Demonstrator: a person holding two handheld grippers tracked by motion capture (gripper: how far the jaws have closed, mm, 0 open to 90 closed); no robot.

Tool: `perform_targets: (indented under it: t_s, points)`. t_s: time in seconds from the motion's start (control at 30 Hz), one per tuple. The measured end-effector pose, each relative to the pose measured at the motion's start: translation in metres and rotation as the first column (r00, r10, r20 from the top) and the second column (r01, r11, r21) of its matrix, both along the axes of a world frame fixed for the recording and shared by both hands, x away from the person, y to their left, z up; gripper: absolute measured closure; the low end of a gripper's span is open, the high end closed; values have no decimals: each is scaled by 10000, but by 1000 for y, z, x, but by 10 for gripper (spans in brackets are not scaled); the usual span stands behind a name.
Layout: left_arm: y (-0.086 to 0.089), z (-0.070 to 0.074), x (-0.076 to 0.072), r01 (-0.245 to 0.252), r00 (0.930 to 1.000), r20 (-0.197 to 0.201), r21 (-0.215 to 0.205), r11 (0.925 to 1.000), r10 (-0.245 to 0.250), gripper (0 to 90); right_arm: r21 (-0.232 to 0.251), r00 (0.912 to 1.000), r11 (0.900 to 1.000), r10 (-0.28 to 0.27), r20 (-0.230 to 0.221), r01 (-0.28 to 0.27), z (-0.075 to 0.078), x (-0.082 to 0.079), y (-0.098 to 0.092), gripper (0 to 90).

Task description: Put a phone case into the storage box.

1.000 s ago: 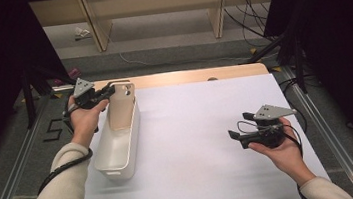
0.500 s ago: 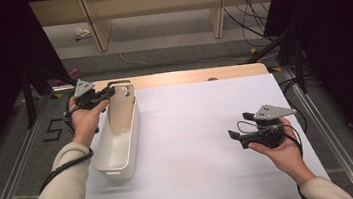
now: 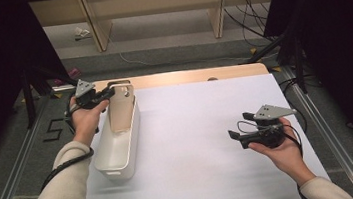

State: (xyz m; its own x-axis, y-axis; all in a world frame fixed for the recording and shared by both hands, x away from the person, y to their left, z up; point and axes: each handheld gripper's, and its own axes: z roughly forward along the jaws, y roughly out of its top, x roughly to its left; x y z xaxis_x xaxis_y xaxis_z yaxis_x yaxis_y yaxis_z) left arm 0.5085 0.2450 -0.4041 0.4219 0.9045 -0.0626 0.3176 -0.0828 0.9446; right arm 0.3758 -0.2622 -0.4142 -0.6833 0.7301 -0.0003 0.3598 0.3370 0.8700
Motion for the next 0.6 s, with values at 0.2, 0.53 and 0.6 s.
perform_targets:
  t_s: [0.2,0.53,0.6]
  points:
    - [1,-1,2,-74,9999,-75,48,10000,75,798,7,10000,10000,-9,4,9,0,0,0,172]
    - [-2,1,5,-336,9990,-294,388,9987,348,780,2,10000,10000,12,30,-12,0,0,0,172]
    - [-2,0,6,-386,9985,-382,413,9984,402,774,2,10000,10000,13,25,-13,0,0,0,172]
